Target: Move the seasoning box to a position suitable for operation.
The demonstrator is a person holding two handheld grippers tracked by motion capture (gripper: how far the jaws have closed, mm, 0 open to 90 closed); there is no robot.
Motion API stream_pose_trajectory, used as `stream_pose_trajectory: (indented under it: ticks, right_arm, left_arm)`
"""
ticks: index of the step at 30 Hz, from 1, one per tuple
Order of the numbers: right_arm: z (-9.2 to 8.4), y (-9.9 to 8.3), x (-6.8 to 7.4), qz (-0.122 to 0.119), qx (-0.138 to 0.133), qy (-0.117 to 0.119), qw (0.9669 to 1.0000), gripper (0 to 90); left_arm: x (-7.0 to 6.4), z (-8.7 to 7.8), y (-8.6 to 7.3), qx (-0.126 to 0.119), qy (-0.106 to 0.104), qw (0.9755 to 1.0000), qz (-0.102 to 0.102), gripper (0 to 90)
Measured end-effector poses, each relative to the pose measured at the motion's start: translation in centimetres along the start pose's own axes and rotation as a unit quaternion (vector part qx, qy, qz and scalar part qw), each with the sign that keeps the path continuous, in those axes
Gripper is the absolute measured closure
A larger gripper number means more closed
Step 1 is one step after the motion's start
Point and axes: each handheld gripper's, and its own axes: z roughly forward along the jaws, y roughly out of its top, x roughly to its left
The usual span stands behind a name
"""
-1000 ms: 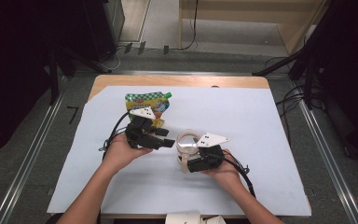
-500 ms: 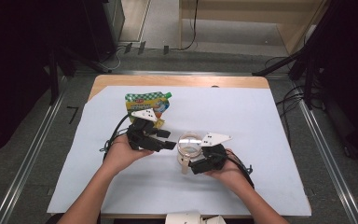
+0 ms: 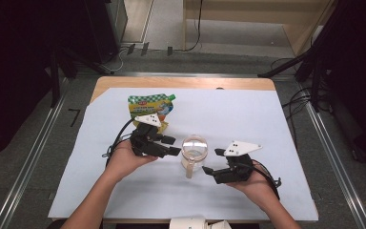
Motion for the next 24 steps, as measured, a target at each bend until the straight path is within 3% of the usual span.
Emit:
stream_pose_trajectory:
  ticks: [2,4,7,9,10,12,15,19,24]
  right_arm:
    - [-0.3,0.0,0.1,0.001,0.0,-0.004,1.0,27.3]
    - [-1.0,0.2,0.3,-0.003,-0.001,-0.004,1.0,40.8]
    - [-1.7,0.7,0.3,0.001,-0.011,-0.006,0.9999,57.9]
    - [-1.8,0.8,0.4,0.005,-0.01,-0.011,0.9999,61.8]
    - [-1.7,1.0,0.5,0.01,0.0,-0.026,0.9996,71.0]
    - [-1.6,1.1,0.5,0.012,0.006,-0.023,0.9996,77.2]
    - [-1.2,1.4,0.7,0.044,0.033,-0.016,0.9984,88.1]
    - [-1.3,1.6,1.0,0.031,0.018,-0.019,0.9992,90.0]
    - [-1.4,1.6,0.9,0.033,0.003,-0.005,0.9994,90.0]
  left_arm:
    - [0.0,0.0,0.0,0.002,-0.006,1.0,0.001,54.0]
    - [-0.2,-0.1,-0.1,0.007,-0.022,0.9997,-0.009,57.9]
    - [-0.3,-0.1,-0.2,0.018,-0.026,0.9995,-0.007,68.7]
    - [-0.3,-0.1,-0.2,0.017,-0.026,0.9995,-0.006,70.7]
    - [-0.4,-0.1,-0.2,0.017,-0.03,0.9994,-0.008,78.4]
    - [-0.5,0.0,-0.3,0.012,-0.039,0.9992,-0.005,82.5]
    - [-0.6,0.3,-0.5,0.018,-0.038,0.9991,0.006,86.5]
    - [-0.6,0.6,-0.8,0.025,-0.034,0.9991,0.009,88.6]
    - [-0.7,1.0,-0.9,0.033,-0.035,0.9987,0.014,89.4]
